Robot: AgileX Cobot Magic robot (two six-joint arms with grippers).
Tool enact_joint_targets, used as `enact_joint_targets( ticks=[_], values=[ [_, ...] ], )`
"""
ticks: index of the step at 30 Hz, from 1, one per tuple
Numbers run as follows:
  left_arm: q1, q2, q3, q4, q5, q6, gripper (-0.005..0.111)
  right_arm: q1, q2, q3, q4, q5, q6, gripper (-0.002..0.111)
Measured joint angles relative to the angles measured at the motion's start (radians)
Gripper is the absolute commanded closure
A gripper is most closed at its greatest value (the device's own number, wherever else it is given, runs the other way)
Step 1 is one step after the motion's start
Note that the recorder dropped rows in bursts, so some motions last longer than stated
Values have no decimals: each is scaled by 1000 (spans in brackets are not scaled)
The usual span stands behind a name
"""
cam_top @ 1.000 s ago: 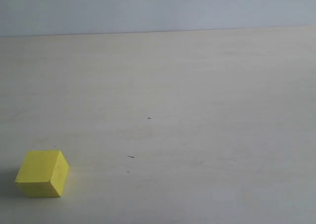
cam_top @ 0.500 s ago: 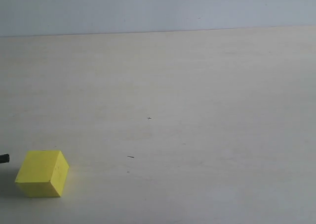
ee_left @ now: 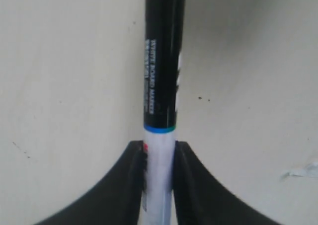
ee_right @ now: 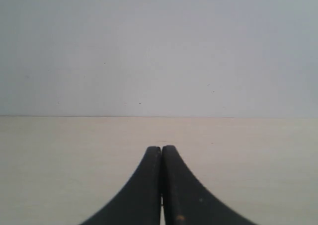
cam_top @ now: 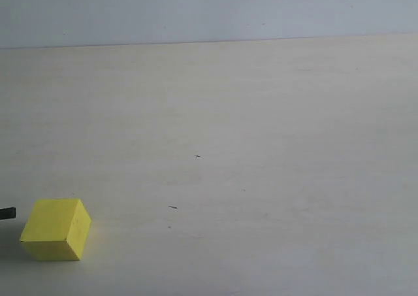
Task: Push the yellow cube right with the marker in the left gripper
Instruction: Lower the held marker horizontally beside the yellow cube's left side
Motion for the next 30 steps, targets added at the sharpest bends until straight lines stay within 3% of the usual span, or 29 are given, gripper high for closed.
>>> enact_joint_targets(
  ticks=[8, 19, 21, 25, 30],
  values=[
    [4, 0, 0, 118, 80, -79, 107, 0, 0, 0, 0, 0, 0, 108],
    [-82, 0, 0, 34, 31, 5, 107, 0, 0, 0, 0, 0, 0, 108],
    [-129, 0, 0, 27, 31, 19, 107, 0, 0, 0, 0, 0, 0, 108],
    [-305, 0, 0, 11, 5, 15, 107, 0, 0, 0, 0, 0, 0, 108],
    [-282, -2, 0, 25, 51, -18, 107, 0, 0, 0, 0, 0, 0, 108]
  ],
)
